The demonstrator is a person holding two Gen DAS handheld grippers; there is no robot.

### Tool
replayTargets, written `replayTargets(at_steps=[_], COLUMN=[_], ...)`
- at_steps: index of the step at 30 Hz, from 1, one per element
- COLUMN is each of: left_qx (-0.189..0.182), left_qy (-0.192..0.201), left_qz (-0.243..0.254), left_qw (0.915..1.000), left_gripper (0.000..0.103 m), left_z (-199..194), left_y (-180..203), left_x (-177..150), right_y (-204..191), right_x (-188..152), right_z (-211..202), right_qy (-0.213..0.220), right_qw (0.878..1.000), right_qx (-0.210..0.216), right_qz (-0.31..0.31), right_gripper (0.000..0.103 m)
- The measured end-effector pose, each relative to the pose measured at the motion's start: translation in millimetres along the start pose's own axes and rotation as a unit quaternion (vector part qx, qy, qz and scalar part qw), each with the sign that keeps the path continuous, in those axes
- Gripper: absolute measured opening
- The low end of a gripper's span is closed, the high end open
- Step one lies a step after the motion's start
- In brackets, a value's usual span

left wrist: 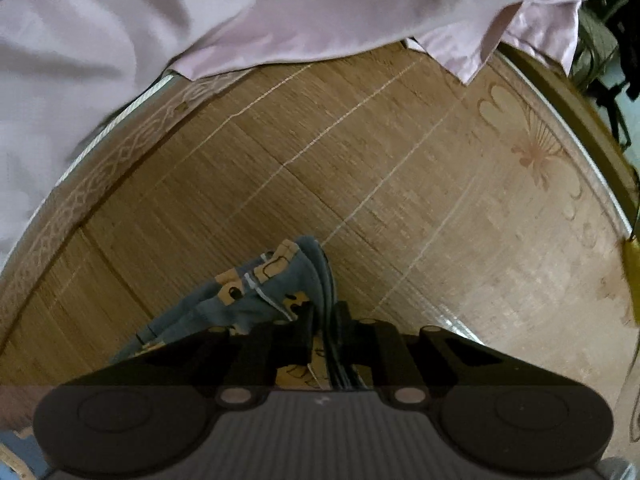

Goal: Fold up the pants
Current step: 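Lift the cuffs with both grippers and fold them over toward the waistband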

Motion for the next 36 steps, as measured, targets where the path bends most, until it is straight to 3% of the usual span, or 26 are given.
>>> replayTargets(at_steps=[2, 6, 12, 16, 23, 29, 36], left_qx=[-0.007, -0.032, -0.085, -0.121, -0.114, -0.113, -0.111], left_qy=[0.004, 0.023, 0.077, 0.114, 0.19, 0.211, 0.198], left_qz=[-0.01, -0.035, -0.065, -0.098, -0.086, -0.116, -0.166], left_qw=[0.9999, 0.9986, 0.9913, 0.9812, 0.9713, 0.9641, 0.9596], left_gripper=[0.011, 0.011, 0.011, 0.011, 0.011, 0.011, 0.011], left_z=[-4, -15, -41, -64, -112, -131, -104], left_y=[-1, -5, -19, -44, -89, -135, -190], left_x=[-1, 0, -8, -33, -93, -155, -221], right_y=[5, 16, 15, -7, -82, -148, -213], right_x=[3, 12, 27, 33, 44, 33, 1], right_z=[-1, -9, -24, -33, -50, -49, -34], right_qy=[0.002, 0.028, 0.071, 0.083, 0.103, 0.072, 0.027], right_qw=[0.999, 0.995, 0.993, 0.995, 0.991, 0.985, 0.975], right_qx=[0.011, 0.019, 0.015, 0.03, 0.079, 0.12, 0.142], right_qz=[0.038, 0.096, 0.09, 0.055, -0.044, -0.101, -0.168], right_gripper=[0.032, 0.016, 0.014, 0.014, 0.014, 0.014, 0.014])
Point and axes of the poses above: each gripper's, at about its wrist camera, not at the fingertips, and z roughly the way its jaws point, y to its right, x to its top, the point moved 6 cm from there along z, roughly the way its jaws point, and after that the axes turned 6 degrees about z, right-handed, at the moved point
